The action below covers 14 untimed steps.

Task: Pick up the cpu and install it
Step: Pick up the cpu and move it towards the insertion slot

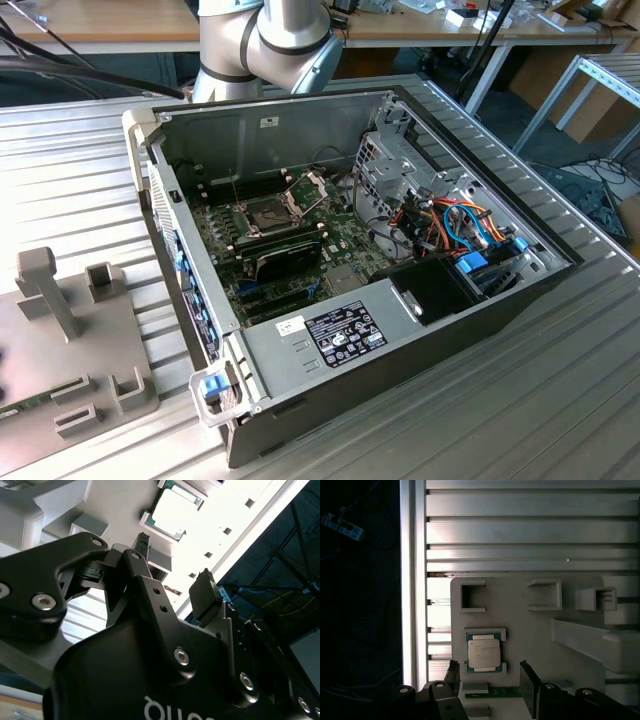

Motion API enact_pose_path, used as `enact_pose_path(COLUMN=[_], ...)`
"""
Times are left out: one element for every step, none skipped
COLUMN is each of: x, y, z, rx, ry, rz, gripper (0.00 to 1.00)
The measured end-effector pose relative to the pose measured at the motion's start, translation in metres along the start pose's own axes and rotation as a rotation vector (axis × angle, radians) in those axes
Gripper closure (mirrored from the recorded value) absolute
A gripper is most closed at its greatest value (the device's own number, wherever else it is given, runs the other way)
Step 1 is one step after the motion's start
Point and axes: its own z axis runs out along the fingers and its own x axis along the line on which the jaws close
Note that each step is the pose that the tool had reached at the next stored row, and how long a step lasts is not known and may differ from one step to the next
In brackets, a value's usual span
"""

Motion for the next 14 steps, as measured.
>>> enact_pose_path(x=[0.0000,0.0000,0.0000,0.0000,0.0000,0.0000,0.0000,0.0000,0.0000,0.0000,0.0000,0.0000,0.0000,0.0000], y=[0.0000,0.0000,0.0000,0.0000,0.0000,0.0000,0.0000,0.0000,0.0000,0.0000,-0.0001,0.0000,-0.0001,0.0000], z=[0.0001,0.0002,0.0002,0.0003,0.0006,0.0008,0.0010,0.0012,0.0017,0.0021,0.0021,0.0021,0.0021,0.0021], rx=[-0.0001,-0.0001,-0.0001,-0.0001,-0.0002,-0.0001,-0.0001,-0.0001,-0.0001,-0.0001,-0.0001,-0.0001,-0.0001,-0.0001], ry=[-0.0002,-0.0002,-0.0002,-0.0002,-0.0004,-0.0003,-0.0002,-0.0002,-0.0002,-0.0002,-0.0002,-0.0002,-0.0002,-0.0002], rz=[0.000,0.000,0.000,0.000,0.000,0.000,0.000,0.000,0.000,0.000,0.000,0.000,0.000,0.000], gripper=[0.40,0.40,0.40,0.40,0.40,0.40,0.40,0.40,0.40,0.40,0.40,0.40,0.40,0.40])
